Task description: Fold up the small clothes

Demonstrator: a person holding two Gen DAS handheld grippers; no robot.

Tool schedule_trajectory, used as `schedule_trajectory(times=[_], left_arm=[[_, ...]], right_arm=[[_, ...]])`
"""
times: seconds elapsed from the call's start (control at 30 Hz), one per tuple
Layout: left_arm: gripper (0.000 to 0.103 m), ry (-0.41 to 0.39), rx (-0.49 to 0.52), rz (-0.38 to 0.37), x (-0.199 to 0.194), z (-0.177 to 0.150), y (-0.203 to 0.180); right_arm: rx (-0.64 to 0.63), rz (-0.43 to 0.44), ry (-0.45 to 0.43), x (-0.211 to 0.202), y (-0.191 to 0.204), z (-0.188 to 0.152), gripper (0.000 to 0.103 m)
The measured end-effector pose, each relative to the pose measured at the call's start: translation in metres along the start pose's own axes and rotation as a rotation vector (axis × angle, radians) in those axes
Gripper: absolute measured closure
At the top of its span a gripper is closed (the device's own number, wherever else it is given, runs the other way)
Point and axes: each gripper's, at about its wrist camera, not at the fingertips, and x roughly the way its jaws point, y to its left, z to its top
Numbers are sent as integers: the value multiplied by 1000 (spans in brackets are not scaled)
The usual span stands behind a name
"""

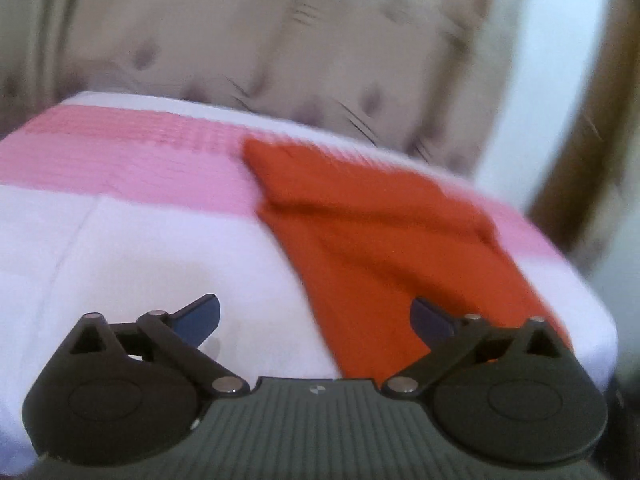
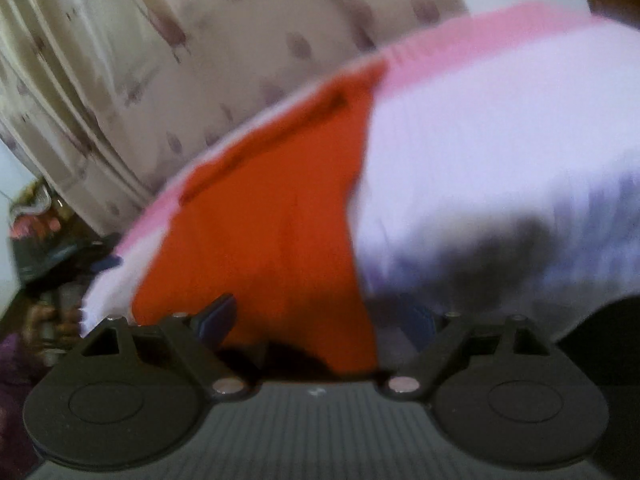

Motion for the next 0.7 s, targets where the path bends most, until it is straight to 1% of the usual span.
schedule_trajectory(times=[0.07,0.13,0.2,0.23,0.3,0.33,0.37,0.4,0.43,0.5,0.53,0.57,0.6,0.63,0.67,0.7], left_arm=[[3,69,45,-54,-6,-17,-8],[3,127,55,-108,-9,-29,-15],[3,152,68,-140,-10,-36,-22],[1,157,91,-141,-8,-38,-26],[0,156,119,-119,-3,-39,-30],[0,152,127,-110,0,-40,-34],[0,145,147,-101,1,-41,-38],[0,139,173,-88,3,-41,-42],[0,139,193,-74,4,-43,-43],[1,162,237,-57,8,-46,-52],[2,200,236,-89,8,-49,-53],[8,259,198,-144,9,-53,-52],[11,299,160,-177,10,-57,-51],[16,337,127,-194,13,-62,-49],[20,356,103,-180,16,-67,-47],[21,356,74,-163,21,-71,-42]], right_arm=[[-12,-53,26,7,1,-2,16],[-3,-16,57,15,-1,2,16],[26,0,74,26,-6,7,16],[25,13,85,32,-7,9,16],[32,55,137,45,-12,13,16],[30,62,143,50,-13,14,17],[6,72,148,56,-13,15,23],[-19,88,152,60,-12,17,49],[-35,92,166,64,-10,18,70],[-80,78,183,68,-2,14,75],[-106,87,181,66,4,12,81],[-120,103,170,61,8,11,82],[-127,135,148,52,12,10,82],[-125,155,127,43,14,9,82],[-119,167,113,36,15,9,82],[-108,177,91,28,15,8,82]])
